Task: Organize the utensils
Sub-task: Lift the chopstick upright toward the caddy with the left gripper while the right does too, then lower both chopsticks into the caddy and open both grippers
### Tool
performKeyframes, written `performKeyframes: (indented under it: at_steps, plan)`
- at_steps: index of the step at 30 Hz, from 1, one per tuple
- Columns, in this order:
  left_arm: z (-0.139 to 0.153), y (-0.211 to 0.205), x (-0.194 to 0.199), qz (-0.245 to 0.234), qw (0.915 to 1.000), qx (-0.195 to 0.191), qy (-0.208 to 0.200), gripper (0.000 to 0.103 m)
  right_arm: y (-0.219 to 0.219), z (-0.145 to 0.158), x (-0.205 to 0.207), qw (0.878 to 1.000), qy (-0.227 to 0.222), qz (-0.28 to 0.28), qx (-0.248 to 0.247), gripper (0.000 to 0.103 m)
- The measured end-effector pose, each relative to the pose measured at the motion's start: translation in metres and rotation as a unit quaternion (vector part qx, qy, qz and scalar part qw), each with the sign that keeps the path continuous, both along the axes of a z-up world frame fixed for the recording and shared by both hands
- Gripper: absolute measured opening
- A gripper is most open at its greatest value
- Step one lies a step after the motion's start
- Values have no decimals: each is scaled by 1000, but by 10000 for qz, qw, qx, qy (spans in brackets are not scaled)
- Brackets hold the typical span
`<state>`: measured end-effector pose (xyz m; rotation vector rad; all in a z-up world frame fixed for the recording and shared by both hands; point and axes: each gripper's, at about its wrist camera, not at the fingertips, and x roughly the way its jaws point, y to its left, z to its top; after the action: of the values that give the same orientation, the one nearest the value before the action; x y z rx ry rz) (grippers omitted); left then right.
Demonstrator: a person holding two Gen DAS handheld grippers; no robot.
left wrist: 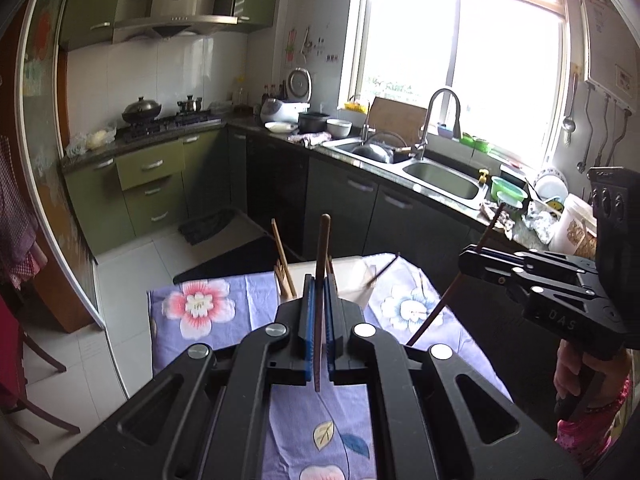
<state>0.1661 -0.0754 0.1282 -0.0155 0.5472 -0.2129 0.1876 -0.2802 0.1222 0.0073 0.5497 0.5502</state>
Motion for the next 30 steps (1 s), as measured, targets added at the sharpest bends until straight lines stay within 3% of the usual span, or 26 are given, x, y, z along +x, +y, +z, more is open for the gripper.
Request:
performKeyframes:
  at_steps: [9, 17, 22, 30]
  plan:
    - [40, -12, 39, -12, 9994, 19, -333, 4, 5, 34, 51, 9996, -163, -126, 190, 7]
    - [45, -17, 78, 182, 9989, 83, -431, 4, 8, 55, 92, 9979, -464, -380, 241, 7]
    - [31, -18, 108, 226, 9993, 67, -273, 4, 14, 43, 127, 9983, -318, -470, 124, 7]
    - [-8, -16, 134, 231, 9996, 133, 28, 4, 24, -6, 155, 9992, 42, -390, -8, 7]
